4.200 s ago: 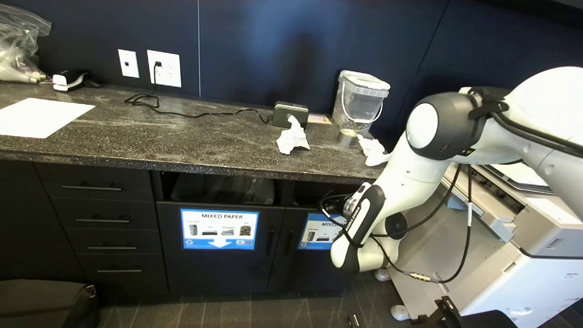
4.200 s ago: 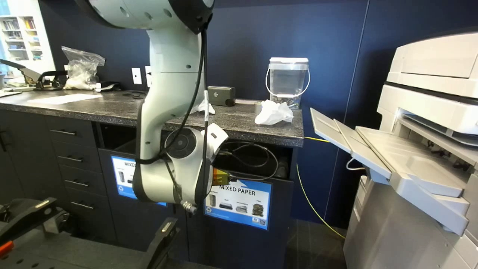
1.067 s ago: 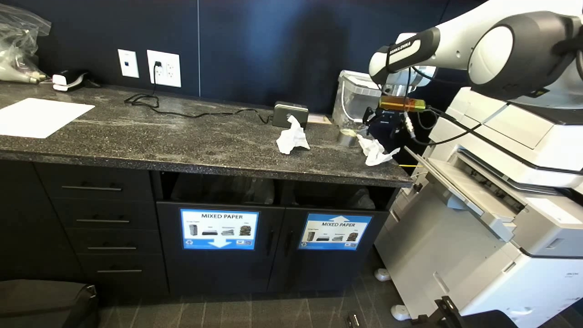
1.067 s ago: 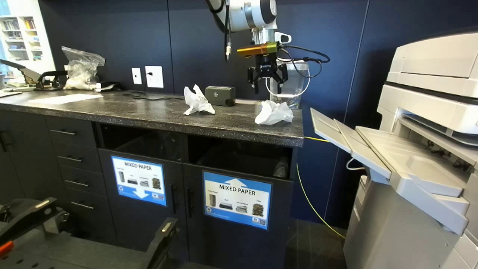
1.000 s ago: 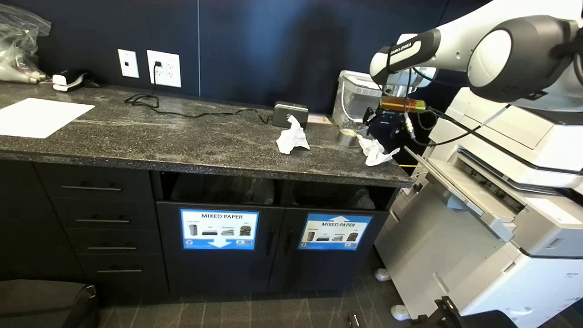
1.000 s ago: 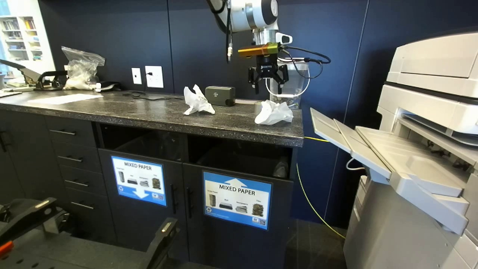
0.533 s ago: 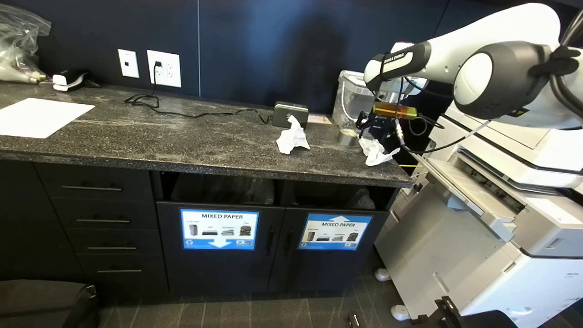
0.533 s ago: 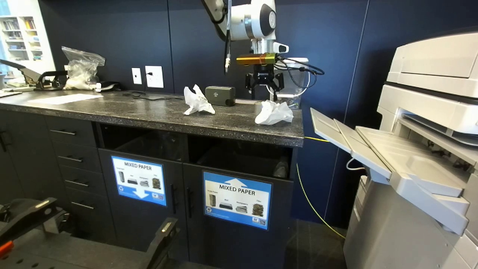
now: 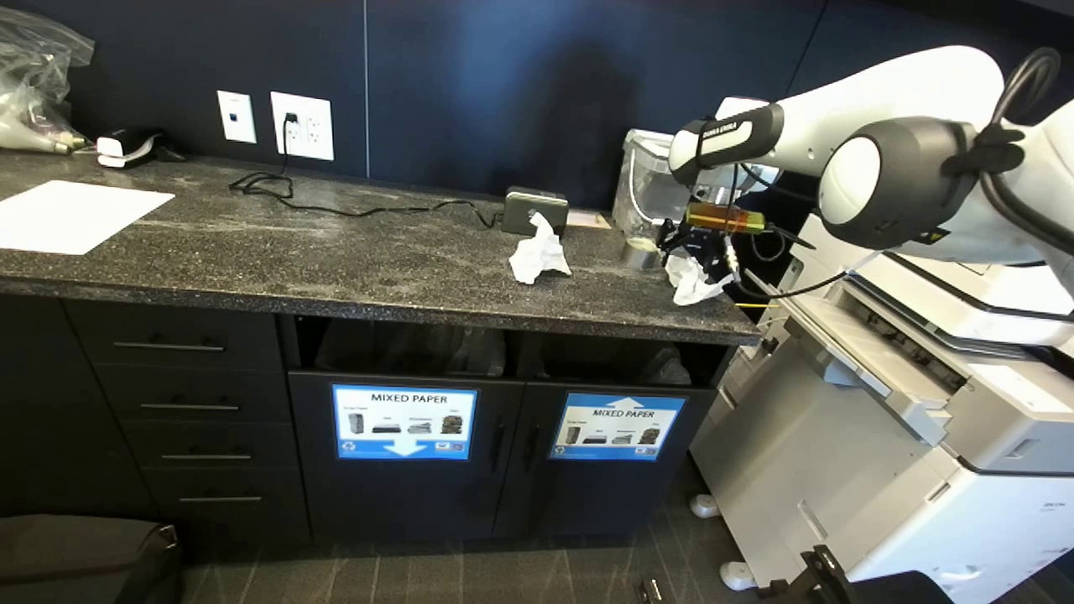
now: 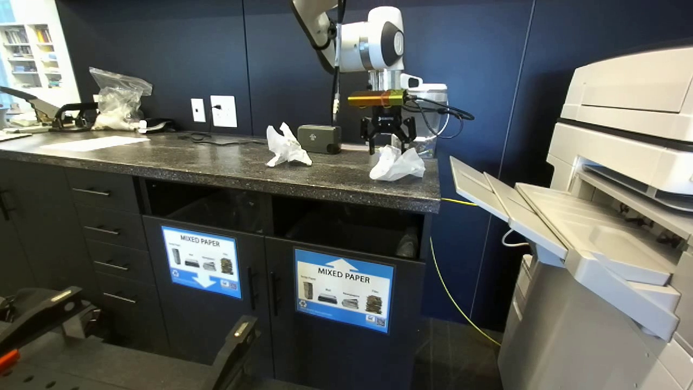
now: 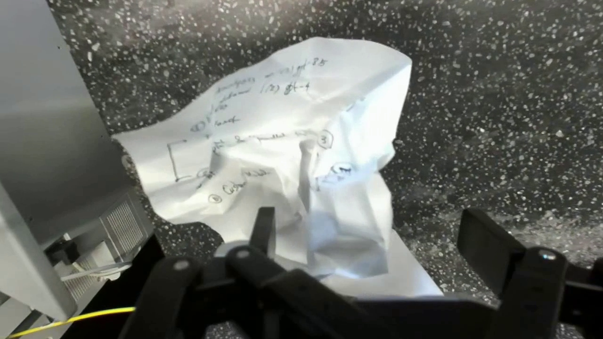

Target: Put the tissues inside the rubbish bin.

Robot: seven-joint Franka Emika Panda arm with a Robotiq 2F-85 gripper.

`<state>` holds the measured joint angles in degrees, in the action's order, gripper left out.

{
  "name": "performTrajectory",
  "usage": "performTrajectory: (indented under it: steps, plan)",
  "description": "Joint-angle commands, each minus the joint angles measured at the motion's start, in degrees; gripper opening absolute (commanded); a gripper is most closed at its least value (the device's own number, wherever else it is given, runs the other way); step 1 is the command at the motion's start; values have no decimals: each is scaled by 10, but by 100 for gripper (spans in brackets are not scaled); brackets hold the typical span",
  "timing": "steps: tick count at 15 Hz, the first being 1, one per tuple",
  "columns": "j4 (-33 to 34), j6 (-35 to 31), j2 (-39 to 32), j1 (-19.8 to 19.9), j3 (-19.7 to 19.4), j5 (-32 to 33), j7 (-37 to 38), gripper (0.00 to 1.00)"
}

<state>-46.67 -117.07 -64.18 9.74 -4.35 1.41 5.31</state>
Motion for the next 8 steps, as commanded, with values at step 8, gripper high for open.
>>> performTrajectory:
  steps: [8]
  plan:
    - [71,-2,-58,16,-1,0,-3,66]
